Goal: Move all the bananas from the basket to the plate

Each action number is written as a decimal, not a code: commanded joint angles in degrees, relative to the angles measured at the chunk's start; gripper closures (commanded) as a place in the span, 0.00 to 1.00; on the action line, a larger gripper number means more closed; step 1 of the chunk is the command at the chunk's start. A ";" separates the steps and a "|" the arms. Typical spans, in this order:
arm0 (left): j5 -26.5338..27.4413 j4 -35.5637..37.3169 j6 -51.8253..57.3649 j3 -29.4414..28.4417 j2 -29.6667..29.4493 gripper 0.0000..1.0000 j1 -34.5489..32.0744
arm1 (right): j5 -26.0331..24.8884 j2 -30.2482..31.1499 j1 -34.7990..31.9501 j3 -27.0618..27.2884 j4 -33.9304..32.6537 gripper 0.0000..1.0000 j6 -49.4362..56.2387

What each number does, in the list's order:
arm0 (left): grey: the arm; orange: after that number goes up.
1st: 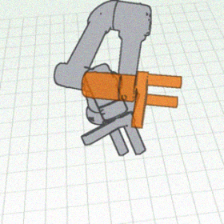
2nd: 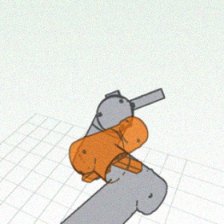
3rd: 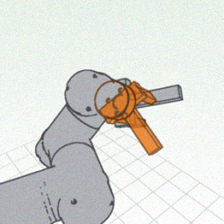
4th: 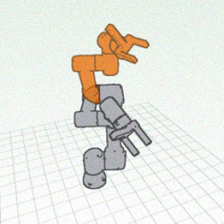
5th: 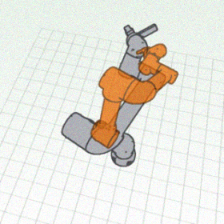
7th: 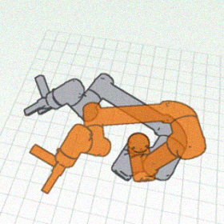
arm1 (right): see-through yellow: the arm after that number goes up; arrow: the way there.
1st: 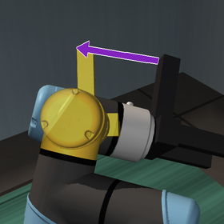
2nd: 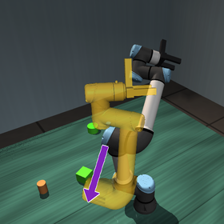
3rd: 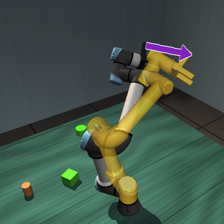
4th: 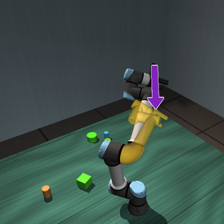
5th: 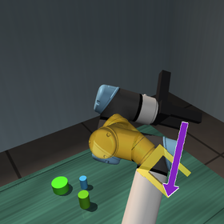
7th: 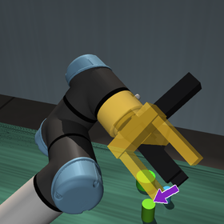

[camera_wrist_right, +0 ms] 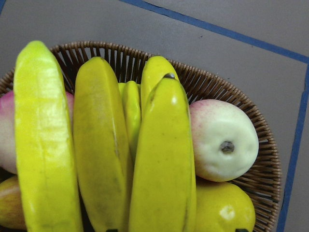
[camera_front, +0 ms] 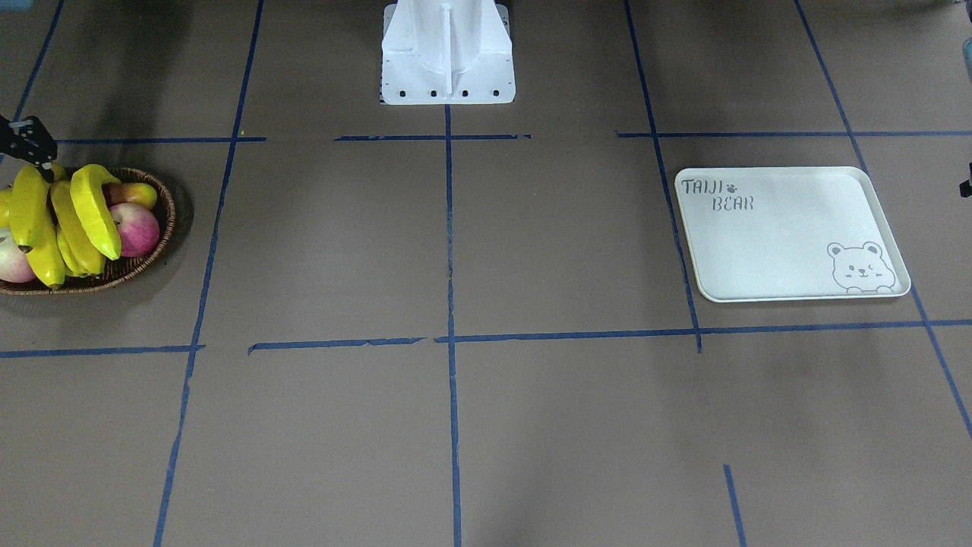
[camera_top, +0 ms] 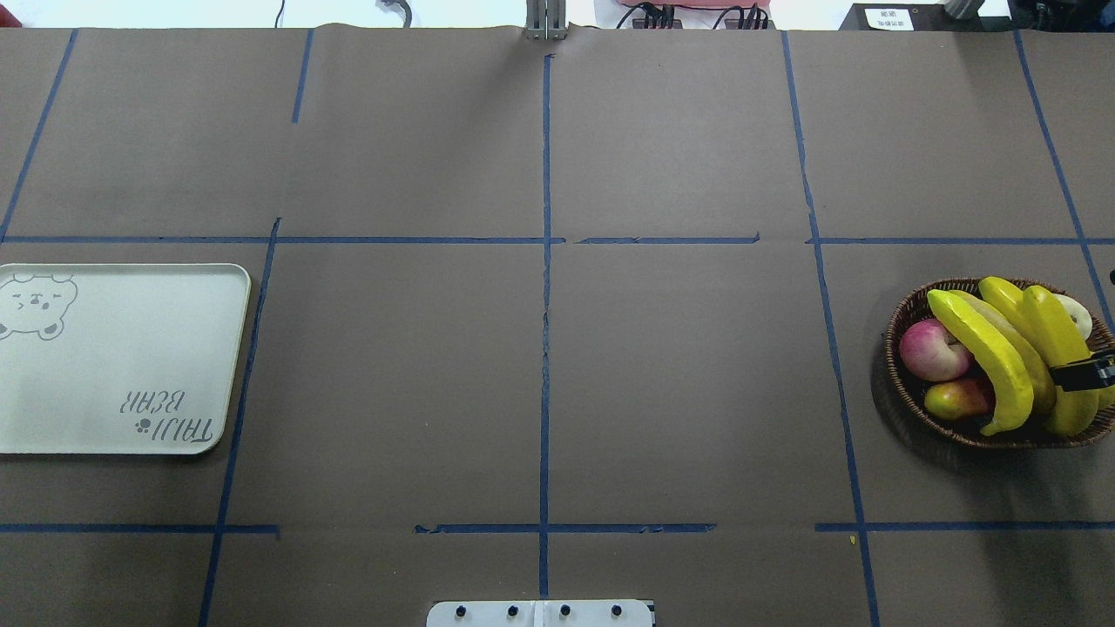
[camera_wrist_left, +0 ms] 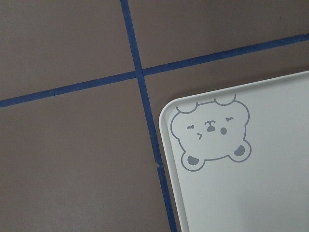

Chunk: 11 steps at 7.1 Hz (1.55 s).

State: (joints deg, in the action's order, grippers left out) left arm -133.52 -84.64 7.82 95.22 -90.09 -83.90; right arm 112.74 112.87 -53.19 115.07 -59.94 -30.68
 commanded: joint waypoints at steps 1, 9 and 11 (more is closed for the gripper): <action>0.01 0.00 0.00 -0.20 0.00 0.00 -0.04 | -1.12 0.07 1.33 -0.55 0.00 0.36 0.27; -0.16 -0.09 0.17 0.23 -0.17 0.00 0.14 | 9.57 -0.62 -12.83 1.81 -8.46 1.00 19.69; 0.10 0.00 0.00 0.76 -0.87 0.00 1.27 | 9.95 -12.25 -17.29 5.86 -29.61 1.00 27.58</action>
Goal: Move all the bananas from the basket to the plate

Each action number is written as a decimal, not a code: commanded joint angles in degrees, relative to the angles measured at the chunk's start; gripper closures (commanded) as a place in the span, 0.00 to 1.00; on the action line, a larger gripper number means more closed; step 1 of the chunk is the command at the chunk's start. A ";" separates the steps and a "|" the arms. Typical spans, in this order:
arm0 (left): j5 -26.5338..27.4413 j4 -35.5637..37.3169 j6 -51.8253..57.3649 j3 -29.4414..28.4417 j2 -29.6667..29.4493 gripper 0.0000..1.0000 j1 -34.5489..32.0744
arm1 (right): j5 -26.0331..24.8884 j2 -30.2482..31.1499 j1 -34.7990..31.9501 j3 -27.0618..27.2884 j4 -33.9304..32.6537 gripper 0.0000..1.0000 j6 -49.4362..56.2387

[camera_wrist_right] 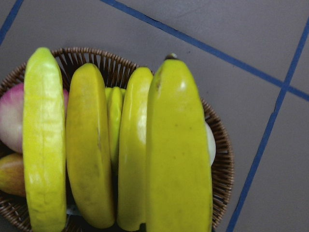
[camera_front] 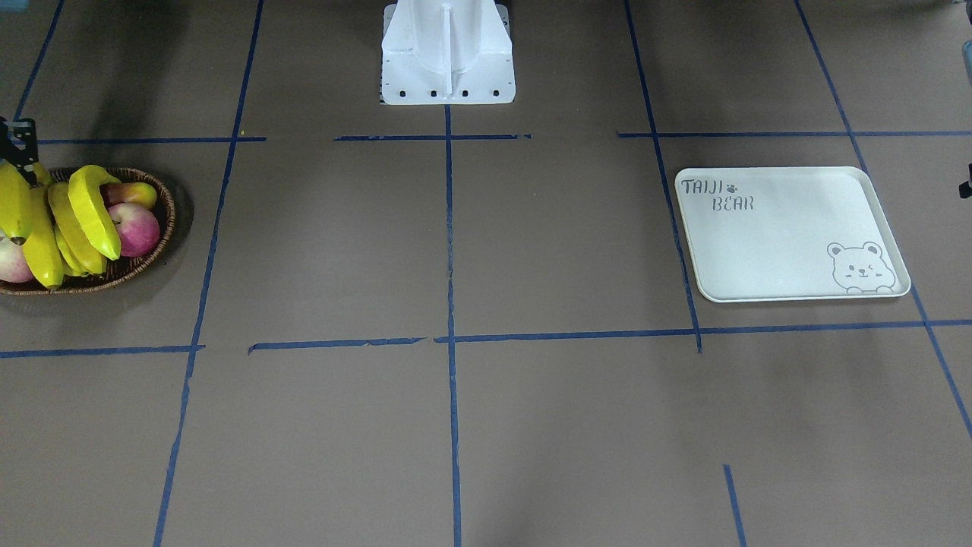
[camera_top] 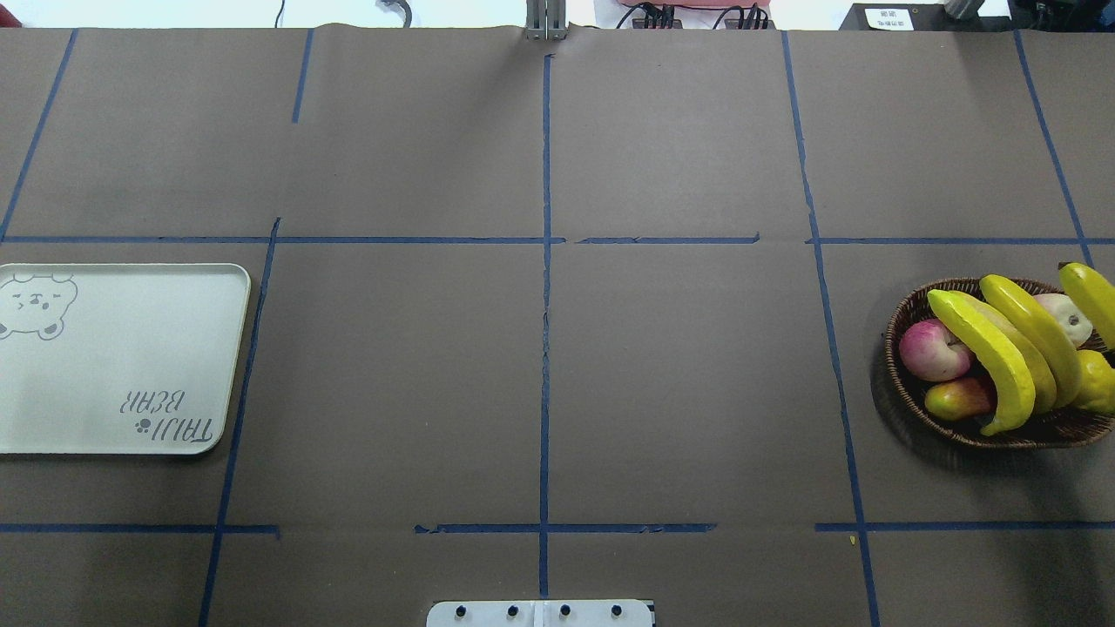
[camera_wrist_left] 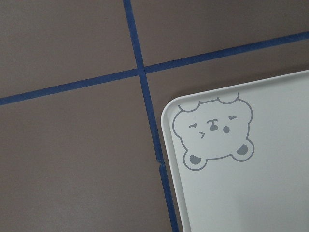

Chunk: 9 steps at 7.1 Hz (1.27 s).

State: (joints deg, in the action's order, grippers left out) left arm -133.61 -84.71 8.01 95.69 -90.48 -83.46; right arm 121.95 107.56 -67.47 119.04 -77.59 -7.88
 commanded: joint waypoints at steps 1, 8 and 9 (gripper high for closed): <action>0.10 -0.02 -0.19 0.28 -1.10 0.00 1.54 | 0.74 -11.88 -2.93 1.11 -15.19 1.00 4.89; -0.51 -24.20 -29.26 -1.73 -9.02 0.00 11.88 | 4.35 -39.15 10.67 -21.63 1.95 0.99 -27.29; -0.86 -27.41 -38.85 -1.74 -11.37 0.00 16.09 | 4.08 -42.14 12.44 -24.53 6.36 0.99 -32.67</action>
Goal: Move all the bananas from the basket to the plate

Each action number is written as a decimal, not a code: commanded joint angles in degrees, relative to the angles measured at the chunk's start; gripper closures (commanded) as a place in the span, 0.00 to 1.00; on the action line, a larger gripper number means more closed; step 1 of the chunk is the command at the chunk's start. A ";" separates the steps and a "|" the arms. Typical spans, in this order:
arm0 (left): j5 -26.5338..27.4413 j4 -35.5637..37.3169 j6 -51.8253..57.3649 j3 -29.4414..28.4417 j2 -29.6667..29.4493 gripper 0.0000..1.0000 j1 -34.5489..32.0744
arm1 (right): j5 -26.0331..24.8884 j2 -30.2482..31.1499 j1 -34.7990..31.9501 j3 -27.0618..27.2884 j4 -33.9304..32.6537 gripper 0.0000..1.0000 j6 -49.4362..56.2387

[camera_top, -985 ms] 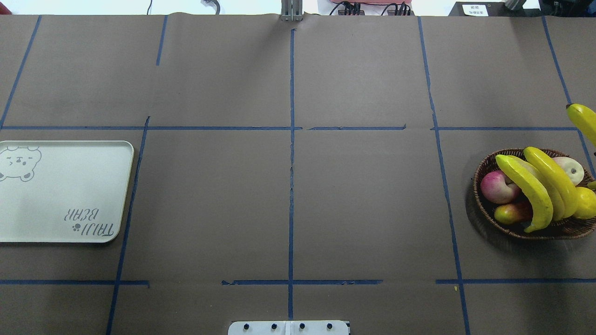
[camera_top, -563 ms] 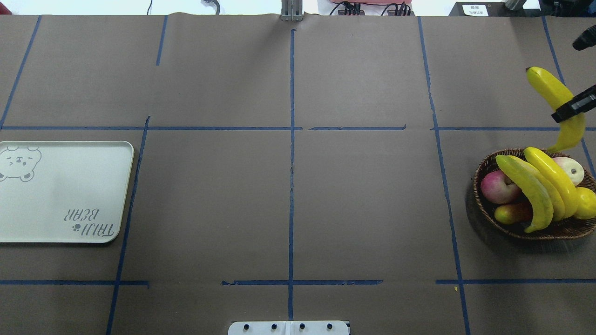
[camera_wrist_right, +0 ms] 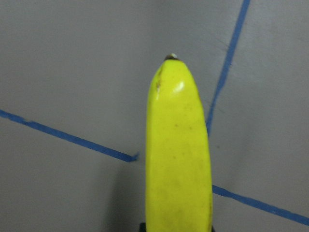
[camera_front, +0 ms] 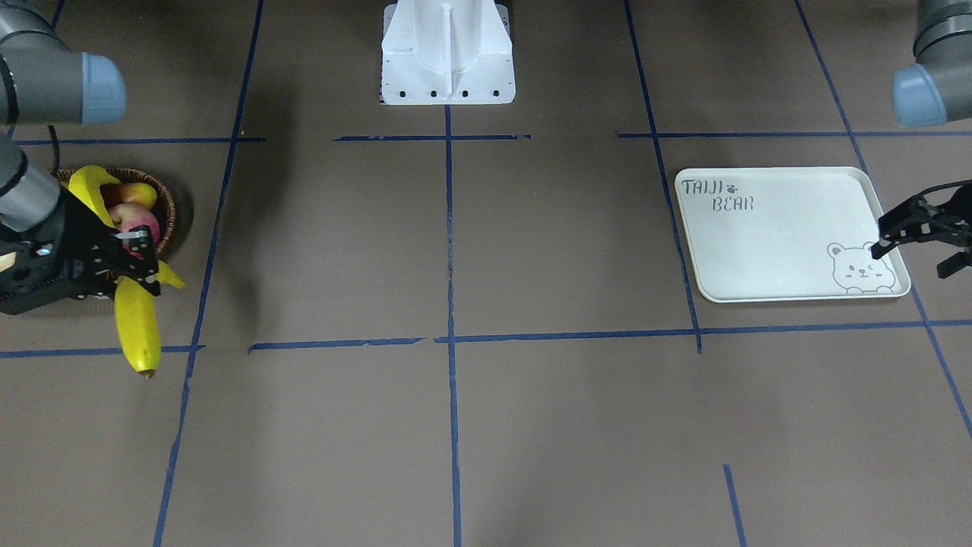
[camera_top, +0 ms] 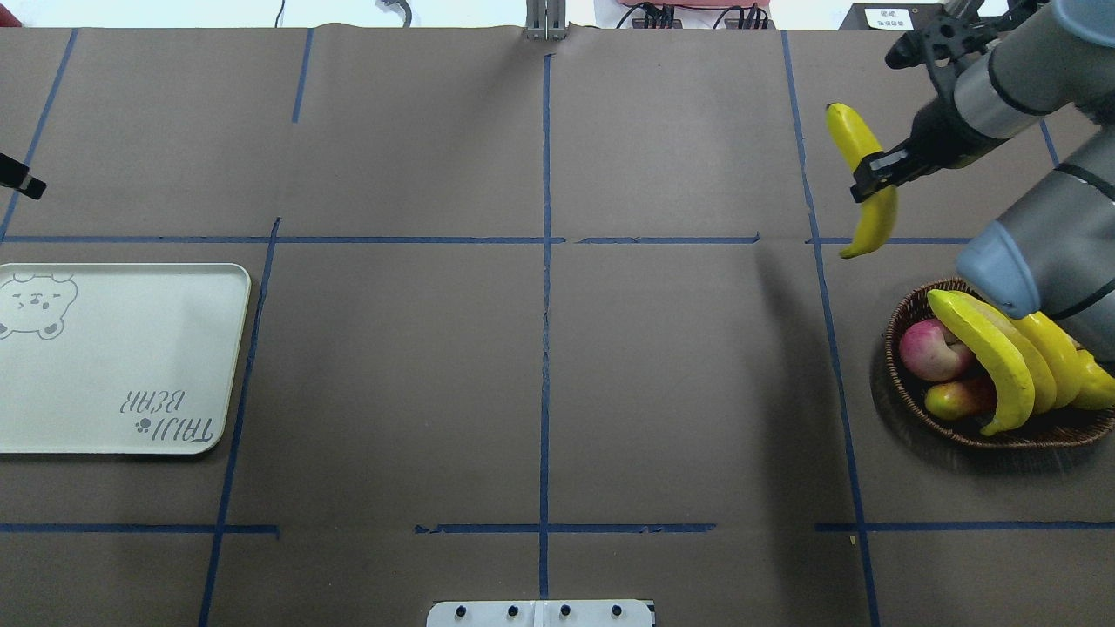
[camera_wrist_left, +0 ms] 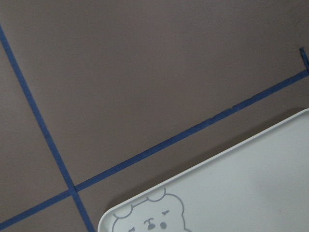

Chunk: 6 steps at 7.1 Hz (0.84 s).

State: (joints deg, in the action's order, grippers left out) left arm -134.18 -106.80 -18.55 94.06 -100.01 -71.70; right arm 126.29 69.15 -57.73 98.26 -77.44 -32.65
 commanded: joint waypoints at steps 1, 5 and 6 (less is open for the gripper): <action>-0.29 -6.22 -17.52 -0.10 -4.30 0.00 7.25 | -0.43 -4.11 4.72 -4.38 11.82 0.99 -14.14; -0.12 -12.45 -43.56 -0.53 -17.48 0.00 15.88 | -9.04 -13.07 14.30 -5.09 19.66 0.99 -32.88; -0.12 -13.25 -50.98 -1.06 -20.11 0.00 16.94 | -9.91 -13.25 16.40 -5.88 25.09 0.99 -37.36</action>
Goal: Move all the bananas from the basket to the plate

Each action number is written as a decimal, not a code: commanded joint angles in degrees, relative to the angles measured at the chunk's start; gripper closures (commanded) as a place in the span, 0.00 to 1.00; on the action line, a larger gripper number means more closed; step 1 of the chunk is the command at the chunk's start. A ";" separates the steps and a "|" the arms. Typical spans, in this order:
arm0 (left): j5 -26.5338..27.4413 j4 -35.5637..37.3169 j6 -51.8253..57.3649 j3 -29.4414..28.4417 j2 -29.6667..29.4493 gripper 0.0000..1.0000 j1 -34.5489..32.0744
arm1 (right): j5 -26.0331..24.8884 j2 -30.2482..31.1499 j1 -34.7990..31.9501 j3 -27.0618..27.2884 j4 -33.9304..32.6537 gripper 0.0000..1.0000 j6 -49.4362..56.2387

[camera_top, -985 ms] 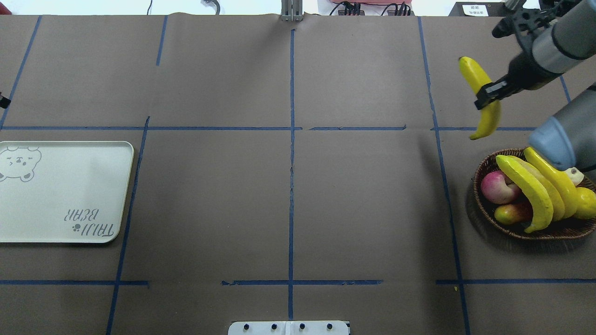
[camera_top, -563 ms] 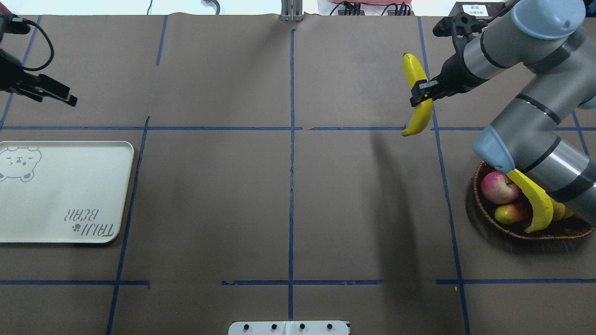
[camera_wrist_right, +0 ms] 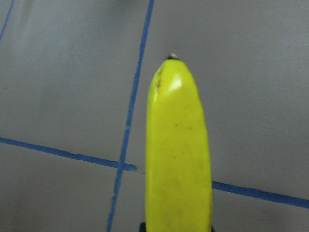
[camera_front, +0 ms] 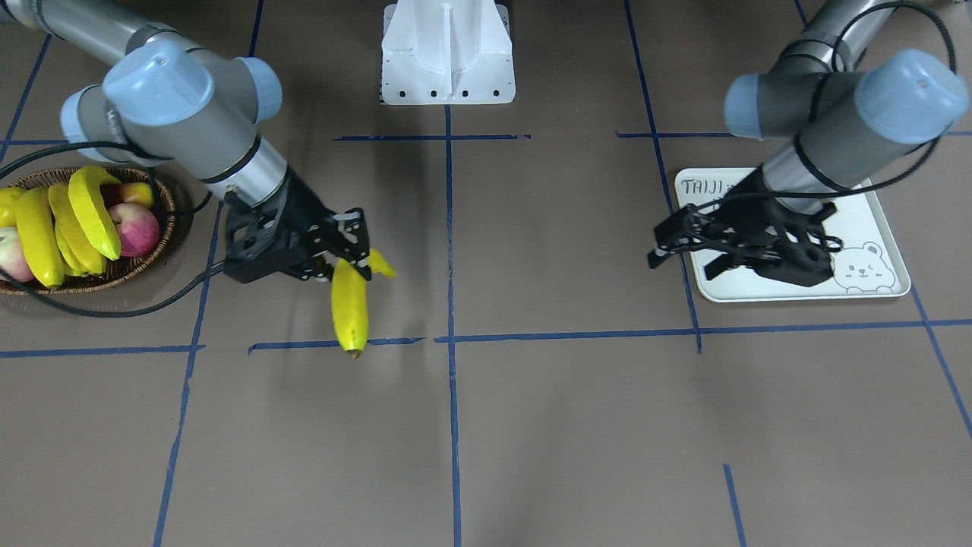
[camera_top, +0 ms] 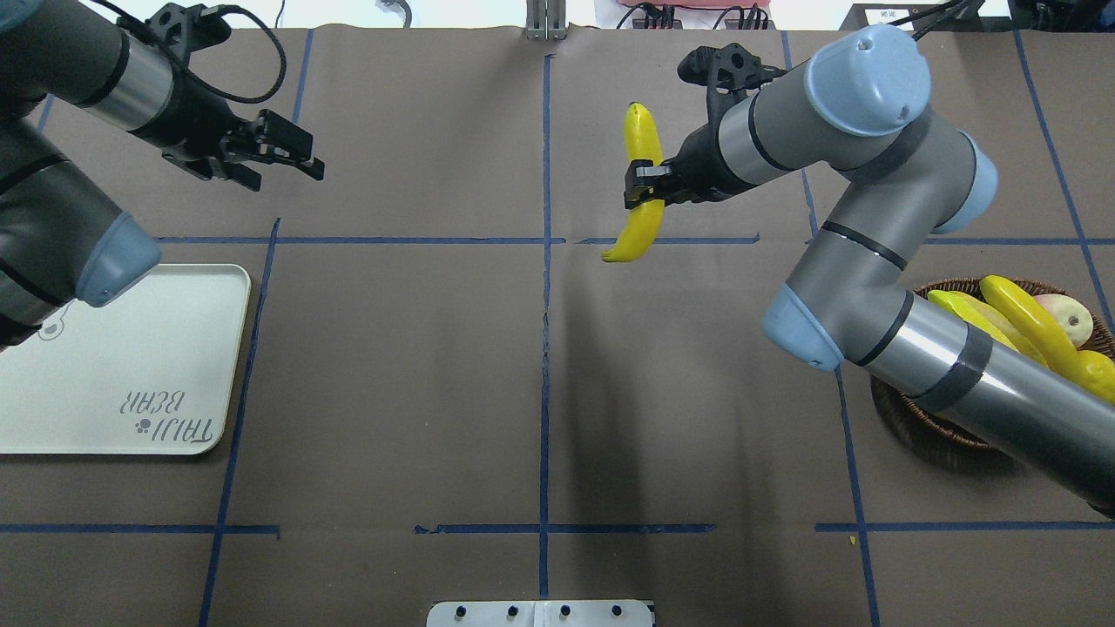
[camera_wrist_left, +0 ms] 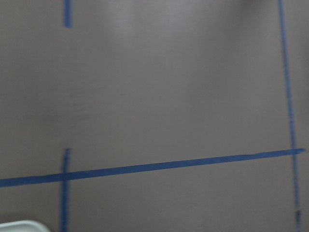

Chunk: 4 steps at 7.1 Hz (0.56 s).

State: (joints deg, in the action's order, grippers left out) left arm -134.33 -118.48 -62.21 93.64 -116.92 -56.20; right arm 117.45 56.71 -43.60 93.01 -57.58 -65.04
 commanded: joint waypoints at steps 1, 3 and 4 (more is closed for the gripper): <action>1.43 -6.72 -15.49 -1.08 -4.79 0.00 2.75 | -6.48 -2.81 5.51 -1.77 6.77 0.99 -6.75; 6.17 -15.52 -27.75 -4.32 -7.61 0.00 4.52 | -10.84 -6.87 8.87 -3.71 7.05 0.99 -9.75; 9.32 -18.60 -33.27 -6.60 -9.79 0.00 6.52 | -10.93 -7.75 9.40 -3.71 7.05 0.99 -9.84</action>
State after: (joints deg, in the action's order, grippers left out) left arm -128.44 -132.86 -88.62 89.45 -124.40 -51.58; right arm 107.32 50.42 -35.34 89.58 -50.71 -74.10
